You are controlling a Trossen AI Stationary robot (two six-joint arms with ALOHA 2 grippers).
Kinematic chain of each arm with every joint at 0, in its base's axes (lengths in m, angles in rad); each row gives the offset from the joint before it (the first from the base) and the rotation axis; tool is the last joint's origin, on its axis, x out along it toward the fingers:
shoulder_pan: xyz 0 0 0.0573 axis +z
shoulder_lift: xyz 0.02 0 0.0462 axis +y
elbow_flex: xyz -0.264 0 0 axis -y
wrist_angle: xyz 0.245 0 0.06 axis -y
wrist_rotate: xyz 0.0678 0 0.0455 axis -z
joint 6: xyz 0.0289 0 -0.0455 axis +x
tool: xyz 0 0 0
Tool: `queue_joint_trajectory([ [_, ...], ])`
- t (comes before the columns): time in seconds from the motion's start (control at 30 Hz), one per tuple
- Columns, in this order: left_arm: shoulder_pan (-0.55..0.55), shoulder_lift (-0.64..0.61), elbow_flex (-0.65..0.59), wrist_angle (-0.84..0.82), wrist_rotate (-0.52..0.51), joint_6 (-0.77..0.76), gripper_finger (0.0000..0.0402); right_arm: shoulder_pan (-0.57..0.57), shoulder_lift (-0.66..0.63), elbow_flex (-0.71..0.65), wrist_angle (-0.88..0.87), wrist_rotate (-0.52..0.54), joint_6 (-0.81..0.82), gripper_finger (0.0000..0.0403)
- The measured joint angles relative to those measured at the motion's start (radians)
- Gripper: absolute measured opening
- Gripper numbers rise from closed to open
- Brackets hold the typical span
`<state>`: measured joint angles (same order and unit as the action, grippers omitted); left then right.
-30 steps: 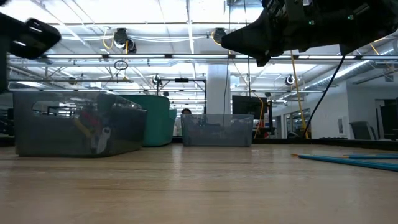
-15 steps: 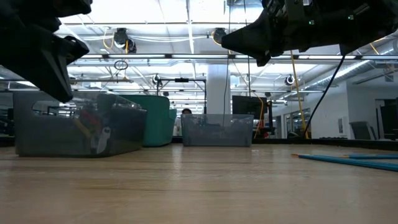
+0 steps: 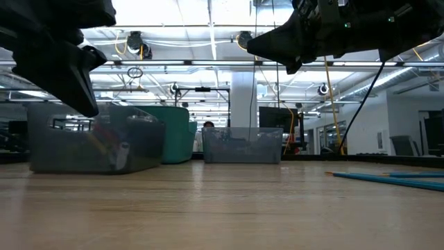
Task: Pick & Place Paint Supplies
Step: Adjust the bottom black bin, then put the blue paintbrush into the top black bin
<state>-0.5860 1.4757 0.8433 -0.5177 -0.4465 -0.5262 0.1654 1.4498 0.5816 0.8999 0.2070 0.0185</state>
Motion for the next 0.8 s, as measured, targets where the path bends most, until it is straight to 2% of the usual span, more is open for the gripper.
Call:
queue_joint_trajectory([
  [0.23,-0.009,-0.024,-0.002,0.017,0.057,-0.022,0.001,0.0,0.0,0.0,0.0,0.002,-0.002,0.0055],
  [0.37,-0.053,-0.133,-0.002,0.033,-0.009,0.002,0.0006,0.008,0.0,0.0,0.0,-0.004,-0.015,0.0071],
  [0.5,-0.117,-0.243,-0.004,0.095,-0.1,0.065,0.0023,0.062,-0.006,0.005,-0.027,-0.016,-0.063,0.0119],
  [0.57,-0.152,-0.292,-0.028,0.178,-0.122,0.137,0.0026,0.102,-0.034,0.048,-0.181,0.027,-0.073,0.0149],
  [0.67,-0.182,-0.352,-0.112,0.358,-0.112,0.274,0.0024,0.147,-0.07,0.18,-0.582,0.103,0.001,0.0185],
  [0.8,-0.169,-0.45,-0.248,0.556,-0.1,0.381,0.0011,0.201,-0.055,0.301,-1.028,0.133,0.144,0.0203],
])
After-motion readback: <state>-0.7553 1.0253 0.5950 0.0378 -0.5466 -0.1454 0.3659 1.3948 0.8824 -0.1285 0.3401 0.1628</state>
